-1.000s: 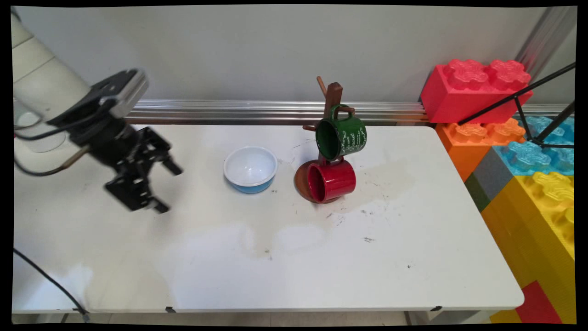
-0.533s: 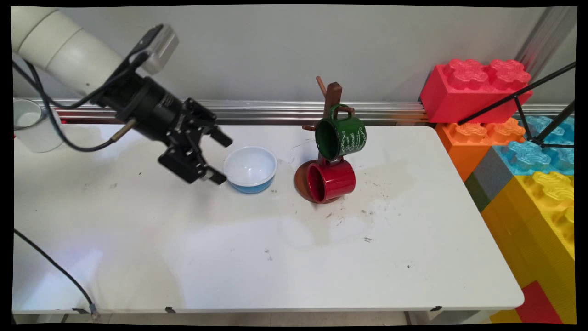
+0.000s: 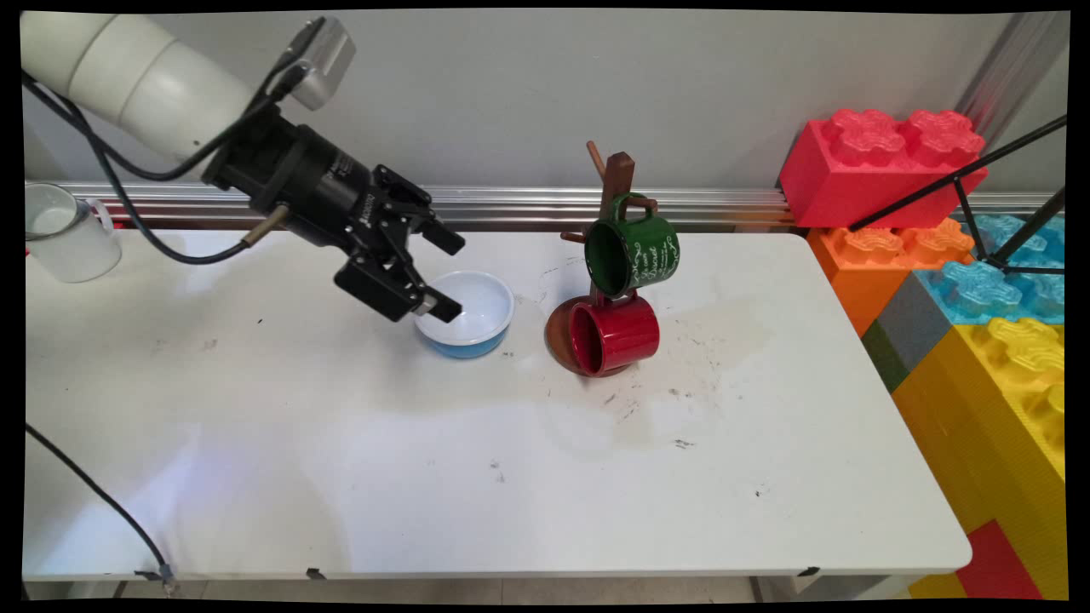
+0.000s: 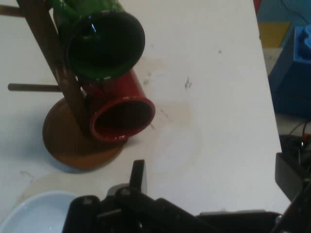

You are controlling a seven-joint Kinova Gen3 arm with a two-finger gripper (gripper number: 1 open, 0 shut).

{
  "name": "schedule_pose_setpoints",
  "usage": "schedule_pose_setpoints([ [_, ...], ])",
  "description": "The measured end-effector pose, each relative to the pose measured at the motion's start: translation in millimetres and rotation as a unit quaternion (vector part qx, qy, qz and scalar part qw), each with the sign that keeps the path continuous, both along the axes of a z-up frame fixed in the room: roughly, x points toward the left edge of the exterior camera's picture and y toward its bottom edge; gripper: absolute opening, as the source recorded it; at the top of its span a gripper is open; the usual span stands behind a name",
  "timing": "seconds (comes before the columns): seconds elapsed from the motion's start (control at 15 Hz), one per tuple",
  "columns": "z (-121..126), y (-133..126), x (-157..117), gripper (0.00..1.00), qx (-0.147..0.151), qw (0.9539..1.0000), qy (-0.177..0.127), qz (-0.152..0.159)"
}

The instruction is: Pick up the green mug from the rack

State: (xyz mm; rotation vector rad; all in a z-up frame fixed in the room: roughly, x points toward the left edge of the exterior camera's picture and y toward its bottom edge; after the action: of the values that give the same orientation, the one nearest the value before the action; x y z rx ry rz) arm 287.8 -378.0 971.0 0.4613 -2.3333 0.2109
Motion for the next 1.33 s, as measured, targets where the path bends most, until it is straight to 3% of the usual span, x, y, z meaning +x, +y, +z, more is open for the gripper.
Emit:
schedule_pose_setpoints([
  [0.73, -15.7, -8.5, -68.3, 1.00, 0.037, 0.9957, 0.045, 0.072],
  [1.33, -39.0, -40.6, -114.3, 1.00, 0.046, 0.9901, 0.073, 0.110],
])
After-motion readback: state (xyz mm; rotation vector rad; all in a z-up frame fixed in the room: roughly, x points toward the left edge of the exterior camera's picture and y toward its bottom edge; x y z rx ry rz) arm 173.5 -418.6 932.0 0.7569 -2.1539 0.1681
